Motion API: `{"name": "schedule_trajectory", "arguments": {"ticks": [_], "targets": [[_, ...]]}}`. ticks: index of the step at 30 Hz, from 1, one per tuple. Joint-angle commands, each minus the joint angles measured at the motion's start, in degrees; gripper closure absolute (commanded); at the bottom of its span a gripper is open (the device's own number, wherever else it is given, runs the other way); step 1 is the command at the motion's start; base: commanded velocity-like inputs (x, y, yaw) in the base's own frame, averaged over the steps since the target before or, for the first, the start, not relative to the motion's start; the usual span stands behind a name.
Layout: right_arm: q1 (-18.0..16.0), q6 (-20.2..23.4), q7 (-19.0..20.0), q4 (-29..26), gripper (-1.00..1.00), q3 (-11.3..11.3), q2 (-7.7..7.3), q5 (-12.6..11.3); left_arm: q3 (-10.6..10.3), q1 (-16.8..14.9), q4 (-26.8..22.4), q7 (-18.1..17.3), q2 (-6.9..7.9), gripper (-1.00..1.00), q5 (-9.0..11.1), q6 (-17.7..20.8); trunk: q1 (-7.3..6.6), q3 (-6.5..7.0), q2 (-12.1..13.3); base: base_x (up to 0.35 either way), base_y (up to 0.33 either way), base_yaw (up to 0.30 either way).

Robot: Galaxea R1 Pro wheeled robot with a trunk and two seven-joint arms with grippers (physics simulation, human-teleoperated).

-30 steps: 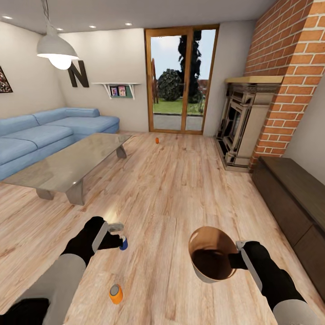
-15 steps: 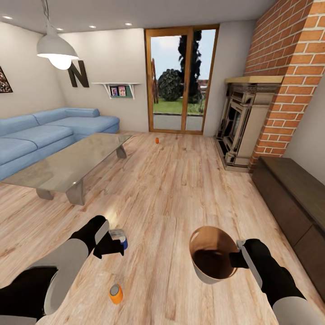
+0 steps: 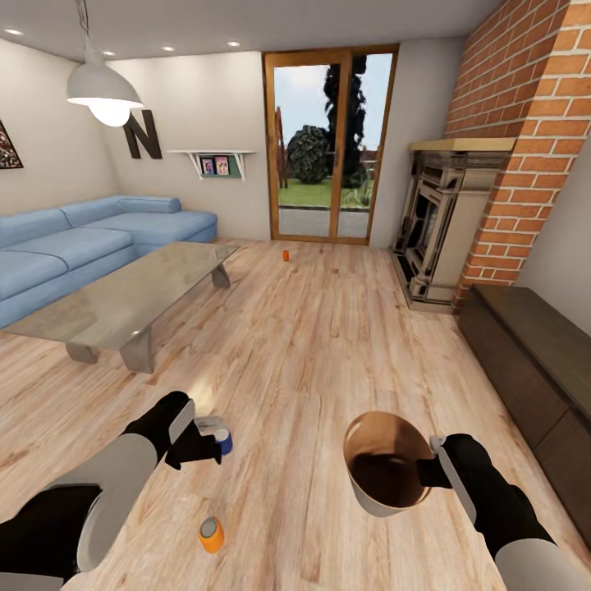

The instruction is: Put the three can of soda from the living room inside the tash can in the kitchen.

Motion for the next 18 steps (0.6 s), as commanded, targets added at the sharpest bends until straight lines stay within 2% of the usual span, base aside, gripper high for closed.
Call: {"name": "schedule_trajectory", "arguments": {"ticks": [1, 7, 12, 18], "targets": [[-0.02, -0.04, 0.20, -0.02, 1.00, 0.01, 0.01, -0.75, 0.00, -0.01, 0.00, 0.10, 0.16, -1.00, 0.02, 0.00, 0.00, 0.01, 0.00, 0.000, 0.047, 0.000], [-0.02, -0.02, 0.17, -0.02, 1.00, 0.09, 0.01, -0.74, 0.18, -0.06, 0.23, 1.50, 3.15, -1.00, 0.08, 0.00, 0.00, 0.01, 0.00, 0.000, 0.017, 0.000], [-0.02, 0.03, 0.21, -0.02, 1.00, 0.13, 0.01, -0.77, 0.24, -0.07, 0.32, 1.81, 3.95, -1.00, 0.10, -0.63, 0.00, 0.01, 0.00, 0.000, 0.003, 0.000], [-0.02, 0.04, 0.23, -0.02, 1.00, 0.34, 0.01, -0.78, 0.23, -0.06, 0.32, 1.90, 3.97, -1.00, 0.04, -1.19, 0.00, 0.01, 0.00, 0.000, 0.000, 0.000]]}}
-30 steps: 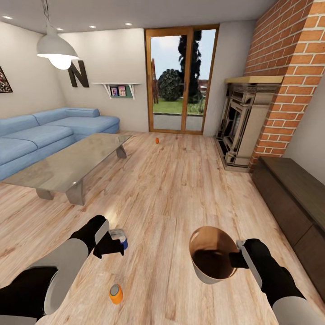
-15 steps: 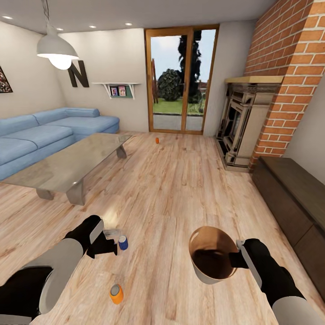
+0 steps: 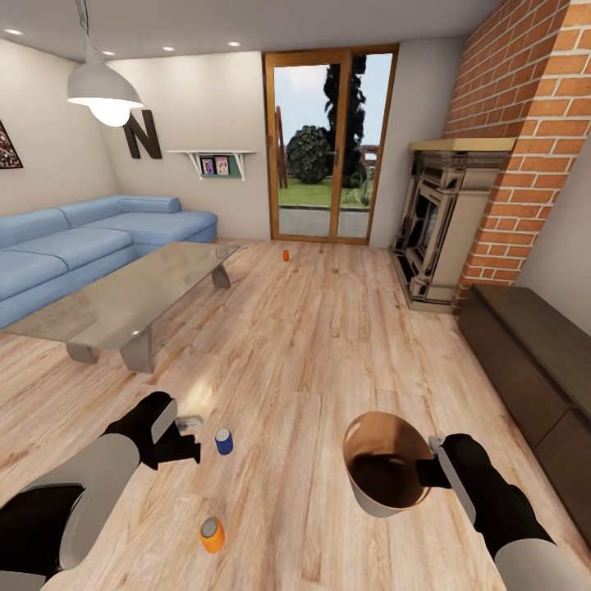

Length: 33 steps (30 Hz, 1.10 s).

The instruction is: Put the three can of soda from the living room inside the tash can in the kitchen.

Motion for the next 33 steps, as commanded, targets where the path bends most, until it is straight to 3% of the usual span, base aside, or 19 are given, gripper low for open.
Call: {"name": "schedule_trajectory", "arguments": {"ticks": [1, 12, 33], "targets": [[-0.02, -0.04, 0.21, -0.02, 1.00, 0.01, 0.00, -0.67, -0.01, 0.00, -0.01, 0.00, -0.01, -1.00, -0.01, -0.02, 0.00, 0.01, 0.00, 0.000, 0.000, 0.000], [-0.02, -0.08, 0.21, -0.03, 1.00, 0.21, 0.01, -0.67, -0.12, -0.25, -0.37, 0.10, -0.34, -1.00, -0.03, -0.15, 0.00, 0.01, 0.00, 0.066, 0.005, 0.000], [-0.02, -0.11, 0.04, -0.09, 1.00, 0.25, 0.09, -0.52, -0.43, -0.71, -0.39, 0.10, -0.48, -1.00, -0.24, -1.25, 0.00, -0.93, 0.00, 0.227, 0.076, 0.000]]}}
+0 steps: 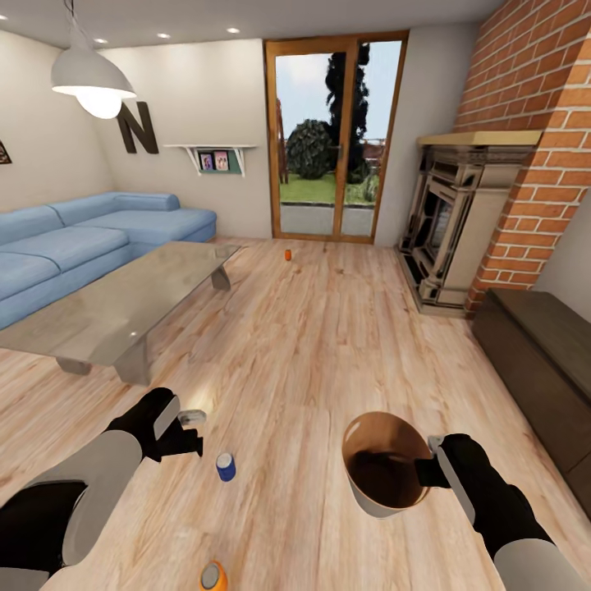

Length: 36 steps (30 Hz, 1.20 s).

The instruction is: Put the three can of soda from the living room inside the tash can in the kitchen.

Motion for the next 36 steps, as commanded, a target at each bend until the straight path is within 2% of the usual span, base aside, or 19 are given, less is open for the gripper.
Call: {"name": "schedule_trajectory", "arguments": {"ticks": [1, 17, 36], "targets": [[-0.02, -0.03, 0.17, -0.02, 1.00, -0.01, 0.00, -0.46, 0.00, 0.00, 0.00, 0.00, 0.00, -1.00, 0.00, 0.00, 0.00, -0.01, 0.00, 0.202, 0.026, 0.000], [-0.02, -0.12, 0.17, -0.03, 1.00, 0.13, 0.00, -0.46, -0.15, 0.00, -0.01, 0.00, -0.09, -1.00, -0.05, 0.00, 0.00, -0.06, 0.00, 0.103, 0.004, 0.000], [-0.02, -0.21, 0.17, -0.03, 1.00, 0.22, 0.00, -0.52, -0.15, 0.00, -0.01, 0.00, -0.09, -1.00, -0.04, -0.09, 0.00, -0.42, 0.00, 0.009, 0.000, 0.000]]}}
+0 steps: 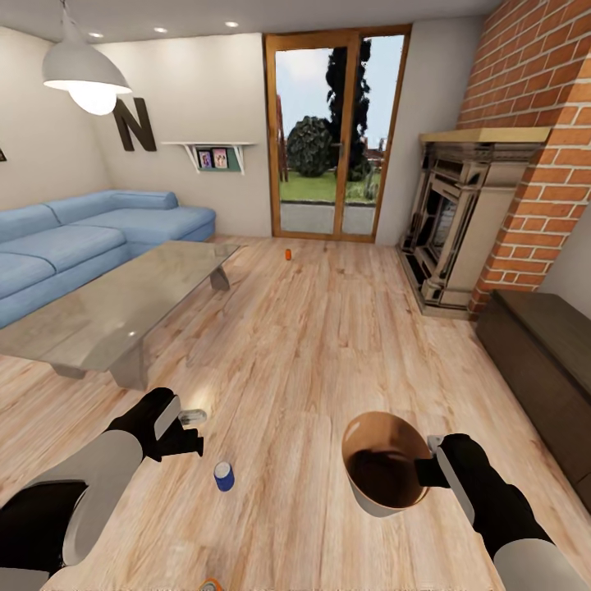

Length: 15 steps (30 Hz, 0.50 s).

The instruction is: Put the three can of soda from the living room inside the tash can in the kitchen.

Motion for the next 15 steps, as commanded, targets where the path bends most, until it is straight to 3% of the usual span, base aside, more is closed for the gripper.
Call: {"name": "schedule_trajectory", "arguments": {"ticks": [1, 15], "targets": [[-0.03, -0.02, 0.19, -0.02, 1.00, 0.01, 0.00, -0.59, 0.01, 0.00, 0.00, 0.00, 0.00, -1.00, 0.01, 0.00, 0.00, -0.08, 0.00, 0.000, 0.000, 0.000], [-0.03, -0.01, 0.22, -0.02, 1.00, 0.02, 0.02, -0.59, 0.07, 0.03, -0.07, 0.03, 0.00, -1.00, 0.00, -0.73, 0.00, -1.33, 0.00, 0.000, 0.000, 0.000]]}}
